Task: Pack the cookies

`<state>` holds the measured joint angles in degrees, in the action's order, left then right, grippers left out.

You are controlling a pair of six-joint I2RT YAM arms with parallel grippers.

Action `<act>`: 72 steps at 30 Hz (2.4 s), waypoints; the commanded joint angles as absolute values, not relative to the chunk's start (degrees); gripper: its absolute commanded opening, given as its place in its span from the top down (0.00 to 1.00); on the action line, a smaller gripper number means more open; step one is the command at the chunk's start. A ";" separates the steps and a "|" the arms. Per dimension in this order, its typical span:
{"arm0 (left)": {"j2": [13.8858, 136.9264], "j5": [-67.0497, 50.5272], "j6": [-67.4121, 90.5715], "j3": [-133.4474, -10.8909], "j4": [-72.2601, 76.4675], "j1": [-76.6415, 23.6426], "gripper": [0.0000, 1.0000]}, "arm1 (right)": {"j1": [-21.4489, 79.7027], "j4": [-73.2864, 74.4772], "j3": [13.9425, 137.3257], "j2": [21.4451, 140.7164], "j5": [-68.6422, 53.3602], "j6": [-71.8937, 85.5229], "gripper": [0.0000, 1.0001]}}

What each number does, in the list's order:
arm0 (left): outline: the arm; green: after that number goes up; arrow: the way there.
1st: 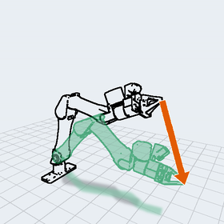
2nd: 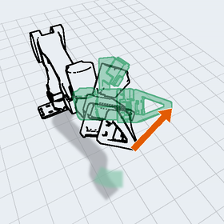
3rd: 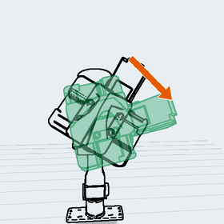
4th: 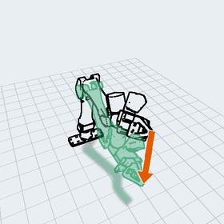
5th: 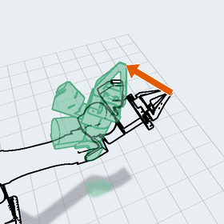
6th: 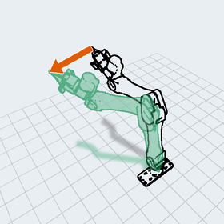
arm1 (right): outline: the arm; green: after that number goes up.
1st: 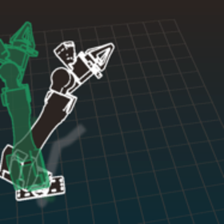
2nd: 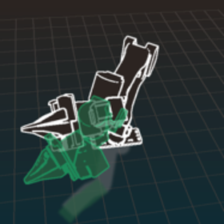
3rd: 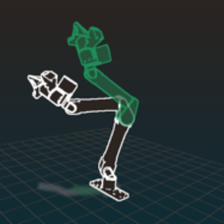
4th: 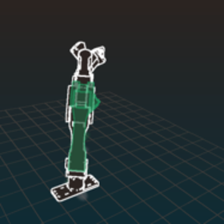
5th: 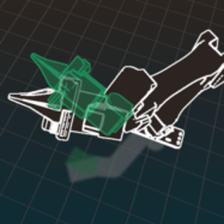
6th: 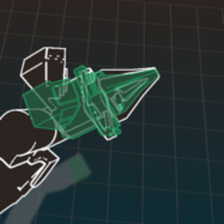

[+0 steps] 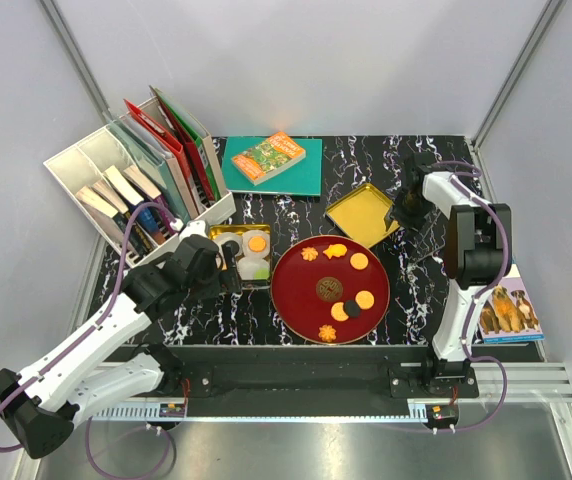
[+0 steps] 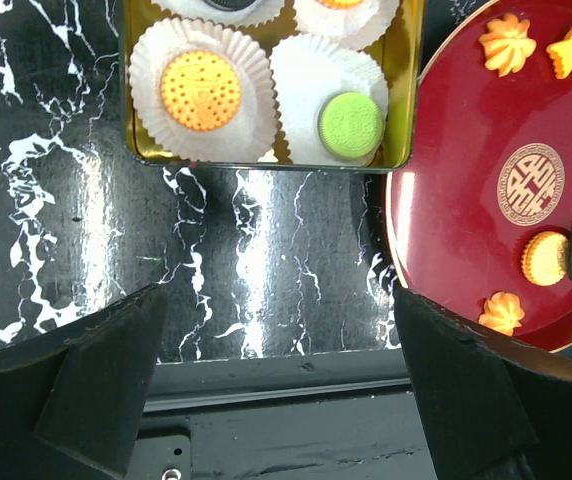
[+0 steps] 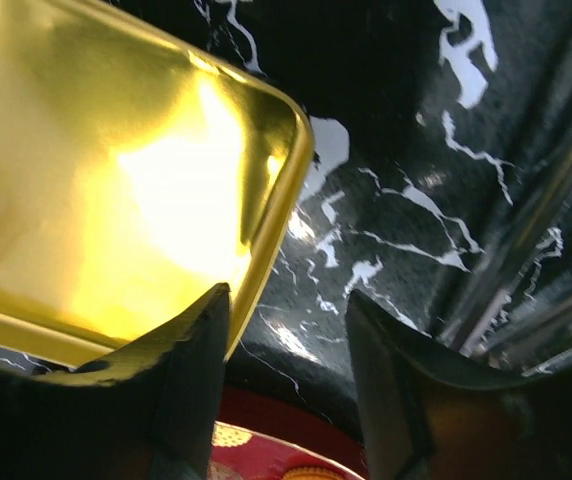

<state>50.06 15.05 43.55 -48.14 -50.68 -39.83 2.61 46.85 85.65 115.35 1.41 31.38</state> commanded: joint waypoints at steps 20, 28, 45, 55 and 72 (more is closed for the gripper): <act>50.54 16.70 44.74 -49.31 -51.06 -39.99 0.01 | 2.64 39.46 82.71 116.99 -1.14 32.78 0.93; 50.80 16.70 44.21 -49.57 -50.19 -39.99 0.01 | 2.55 39.46 82.26 108.82 -0.26 34.18 1.00; 56.16 19.77 38.60 -54.93 -44.92 -39.99 0.01 | 3.07 42.53 88.41 94.39 -21.60 44.11 1.00; 61.35 33.91 23.83 -58.54 -36.92 -44.55 0.01 | 9.49 52.54 89.21 89.13 -33.31 49.31 1.00; 46.84 56.67 -21.00 -36.32 8.96 -75.54 0.01 | 14.24 73.83 79.90 84.02 -14.23 45.80 1.00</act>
